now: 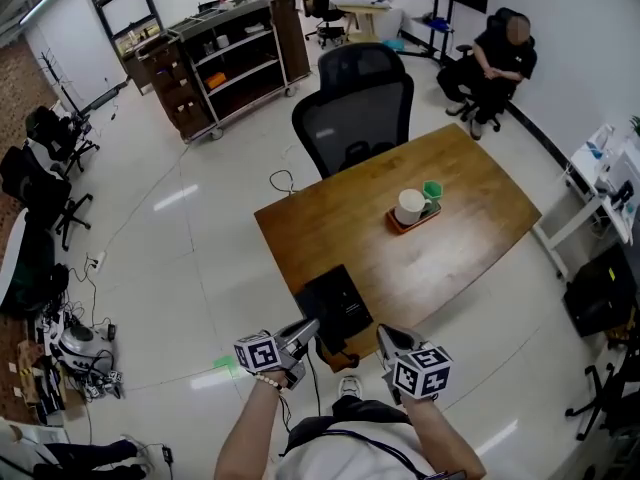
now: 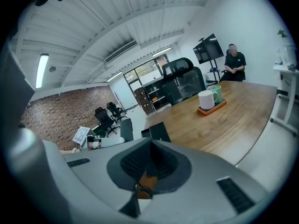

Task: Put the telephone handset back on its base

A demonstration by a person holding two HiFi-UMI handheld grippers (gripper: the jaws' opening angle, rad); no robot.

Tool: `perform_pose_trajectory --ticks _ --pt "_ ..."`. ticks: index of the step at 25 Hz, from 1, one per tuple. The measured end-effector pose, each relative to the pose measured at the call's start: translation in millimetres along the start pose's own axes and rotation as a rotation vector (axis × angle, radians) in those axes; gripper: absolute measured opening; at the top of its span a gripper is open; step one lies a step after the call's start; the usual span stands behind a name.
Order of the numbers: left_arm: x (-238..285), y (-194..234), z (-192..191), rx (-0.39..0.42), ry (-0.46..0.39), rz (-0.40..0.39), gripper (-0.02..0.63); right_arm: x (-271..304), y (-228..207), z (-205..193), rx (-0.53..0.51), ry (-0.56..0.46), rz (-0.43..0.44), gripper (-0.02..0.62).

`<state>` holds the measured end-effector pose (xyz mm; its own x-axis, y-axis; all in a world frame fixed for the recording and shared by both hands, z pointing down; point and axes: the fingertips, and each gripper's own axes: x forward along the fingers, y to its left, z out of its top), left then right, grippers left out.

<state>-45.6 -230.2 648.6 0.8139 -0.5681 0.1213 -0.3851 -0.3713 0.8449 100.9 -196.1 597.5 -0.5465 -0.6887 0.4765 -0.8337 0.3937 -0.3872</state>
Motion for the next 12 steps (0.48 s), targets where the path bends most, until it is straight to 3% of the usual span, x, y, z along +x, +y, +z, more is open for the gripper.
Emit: perform_pose_trajectory --ticks 12 --pt "24 49 -10 -0.056 0.045 -0.011 0.071 32 -15 -1 -0.008 0.054 0.006 0.002"
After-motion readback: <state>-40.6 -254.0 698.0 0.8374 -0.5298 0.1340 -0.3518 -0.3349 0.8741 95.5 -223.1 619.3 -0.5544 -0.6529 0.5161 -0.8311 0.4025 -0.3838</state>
